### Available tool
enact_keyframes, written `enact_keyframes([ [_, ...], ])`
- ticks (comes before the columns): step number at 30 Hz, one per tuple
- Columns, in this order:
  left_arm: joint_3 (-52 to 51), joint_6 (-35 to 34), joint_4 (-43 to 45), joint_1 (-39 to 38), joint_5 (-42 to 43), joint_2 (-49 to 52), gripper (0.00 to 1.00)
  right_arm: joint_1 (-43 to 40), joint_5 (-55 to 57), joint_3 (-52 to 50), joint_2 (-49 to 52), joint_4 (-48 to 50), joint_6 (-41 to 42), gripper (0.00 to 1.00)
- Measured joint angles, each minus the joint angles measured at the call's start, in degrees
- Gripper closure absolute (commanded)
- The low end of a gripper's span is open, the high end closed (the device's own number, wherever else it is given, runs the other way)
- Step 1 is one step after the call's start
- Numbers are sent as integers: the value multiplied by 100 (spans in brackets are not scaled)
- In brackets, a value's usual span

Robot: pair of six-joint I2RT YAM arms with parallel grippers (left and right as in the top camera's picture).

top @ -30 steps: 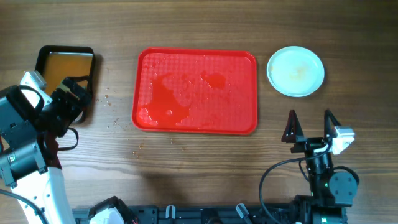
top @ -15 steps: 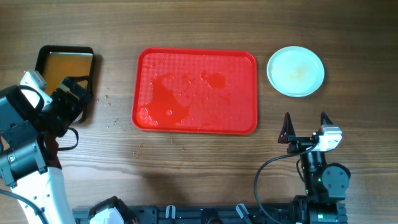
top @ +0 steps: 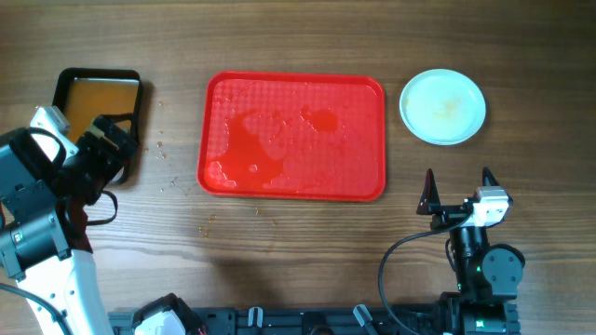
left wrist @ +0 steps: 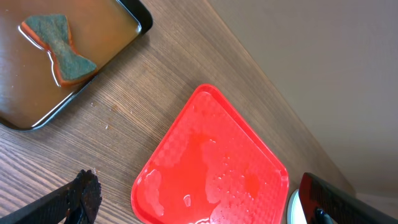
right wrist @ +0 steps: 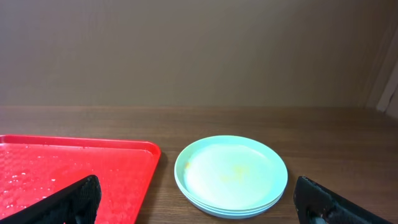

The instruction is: Clean dirty plates on tray and stack at the side

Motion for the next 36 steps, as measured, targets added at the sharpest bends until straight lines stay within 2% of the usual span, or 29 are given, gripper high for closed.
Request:
enact_keyframes([
  [9, 0, 2, -2, 0, -7, 0, 0, 0, 0, 0, 0, 0, -2, 0],
  [13, 0, 63, -284, -9, -227, 2, 0, 0, 0, 0, 0, 0, -2, 0],
  [15, -15, 68, -647, -131, -275, 20, 0, 0, 0, 0, 0, 0, -2, 0],
  [17, -146, 68, -649, -455, -315, 22, 0, 0, 2, 0, 0, 0, -2, 0],
  [19, -522, 76, -240, -938, -330, -81, 0, 0, 2, 0, -2, 0, -2, 0],
  [23, -2085, 118, 1777, -1934, -426, -914, 0, 0, 4, -2, -7, 7, -2, 0],
  [28, -4065, 153, 4039, -2562, -481, -2363, 0, 0, 2, -2, -7, 4, -4, 0],
  [32, -5213, 153, 5062, -2660, -588, -3390, 0, 0, 4, -2, -7, 2, -4, 0],
  [36, -5724, 153, 5182, -2660, -811, -4094, 0, 0, 2, -2, -7, 2, -4, 0],
])
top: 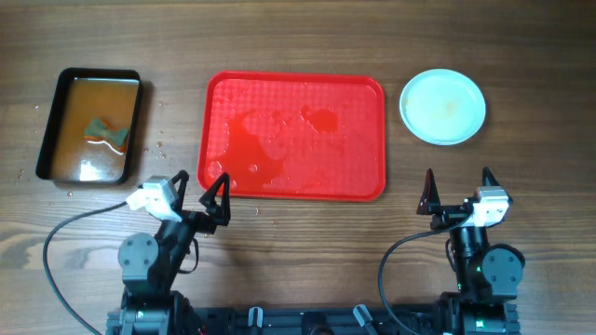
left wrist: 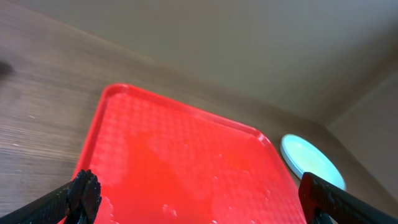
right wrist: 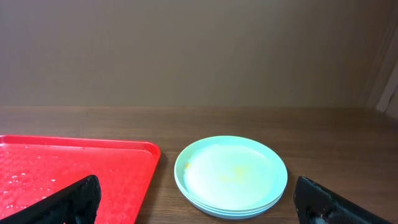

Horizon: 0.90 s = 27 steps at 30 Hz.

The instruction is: Clean dirty plates on tray and stack at the side

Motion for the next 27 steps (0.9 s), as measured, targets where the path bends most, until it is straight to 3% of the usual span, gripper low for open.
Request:
enact_keyframes([
  [5, -179, 0, -55, 0, -404, -612, 0, 0, 0, 0, 0, 0, 0, 0],
  [10, -203, 0, -914, 0, -636, -1300, 0, 0, 2, 0, 0, 2, 0, 0],
  [15, -214, 46, -992, 0, -935, -1644, 0, 0, 2, 0, 0, 0, 0, 0],
  [27, -214, 1375, -1032, 0, -1237, -1644, 0, 0, 2, 0, 0, 0, 0, 0],
])
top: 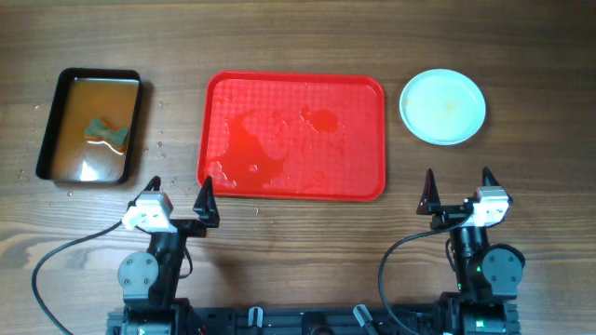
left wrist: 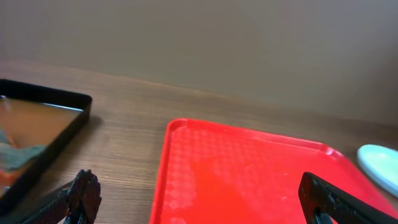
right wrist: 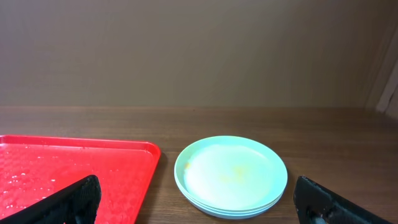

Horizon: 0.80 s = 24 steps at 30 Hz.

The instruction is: Clean dirty plates on tray and stack at the side

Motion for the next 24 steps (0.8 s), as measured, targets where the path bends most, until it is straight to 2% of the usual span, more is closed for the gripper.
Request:
enact_keyframes([
  [12, 0, 1064, -24, 0, -157, 0, 0, 0, 0, 0, 0, 0, 0, 0],
  [24, 0, 1241, -37, 0, -323, 0, 0, 0, -2, 0, 0, 0, 0, 0],
])
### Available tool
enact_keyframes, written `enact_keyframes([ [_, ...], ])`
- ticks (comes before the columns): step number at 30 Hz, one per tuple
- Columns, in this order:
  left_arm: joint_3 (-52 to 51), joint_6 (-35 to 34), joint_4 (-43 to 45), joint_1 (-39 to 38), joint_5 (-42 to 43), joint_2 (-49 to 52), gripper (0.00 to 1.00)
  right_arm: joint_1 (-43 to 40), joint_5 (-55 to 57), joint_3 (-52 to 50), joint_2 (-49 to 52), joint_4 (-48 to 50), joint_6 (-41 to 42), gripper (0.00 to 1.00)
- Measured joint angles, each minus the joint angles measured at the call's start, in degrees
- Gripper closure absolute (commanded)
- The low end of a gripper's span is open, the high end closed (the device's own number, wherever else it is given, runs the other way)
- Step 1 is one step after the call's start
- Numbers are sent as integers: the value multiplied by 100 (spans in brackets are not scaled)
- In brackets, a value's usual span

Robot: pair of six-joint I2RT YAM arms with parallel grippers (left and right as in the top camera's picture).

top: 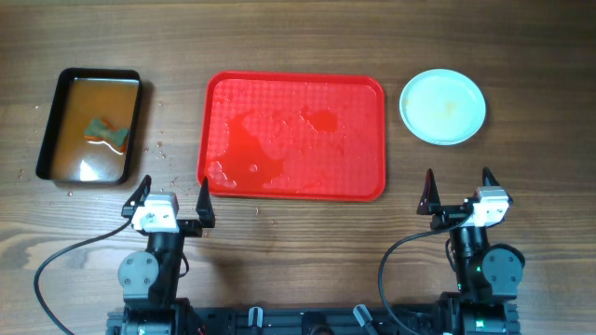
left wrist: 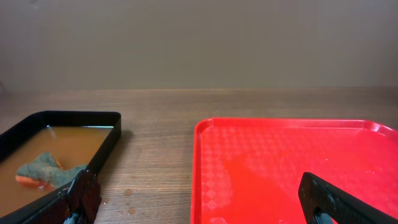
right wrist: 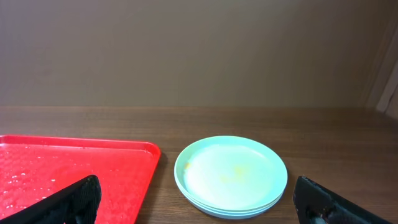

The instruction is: Clean dirty plates on tray and stack at the side

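The red tray [top: 293, 135] lies mid-table, wet and smeared, with no plate on it. To its right, a stack of pale green plates [top: 443, 106] rests on the wood, the top one faintly stained yellow [right wrist: 231, 174]. My left gripper [top: 171, 195] is low at the near edge, open and holding nothing, facing the gap between the tray [left wrist: 292, 168] and the basin. Over at the near right, my right gripper [top: 457, 191] is open too and points at the plates.
A black basin [top: 47, 140] of brown water sits at the far left with a green and orange sponge [top: 107, 129] lying in it, also seen as the sponge [left wrist: 43, 169] in the left wrist view. Crumbs and droplets dot the wood near the basin.
My left gripper has turned a little to the left and now faces straight back; its view takes in the basin and the tray squarely. The right arm, plates and tray are unchanged.
My left arm was first out at the far left beside the basin, open, with the sponge lying in the water. Then it was back at the near edge, angled toward the tray, then less so, and now square. The right arm stayed open and still.
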Motion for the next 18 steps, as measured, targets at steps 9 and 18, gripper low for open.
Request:
enact_keyframes([
  [9, 0, 0, 0, 0, -22, 0, 0, 0, 0, 0, 0, 0, 0, 0],
  [18, 0, 0, 0, 0, -42, 0, 0, 0, 0, 0, 0, 0, 0, 0],
])
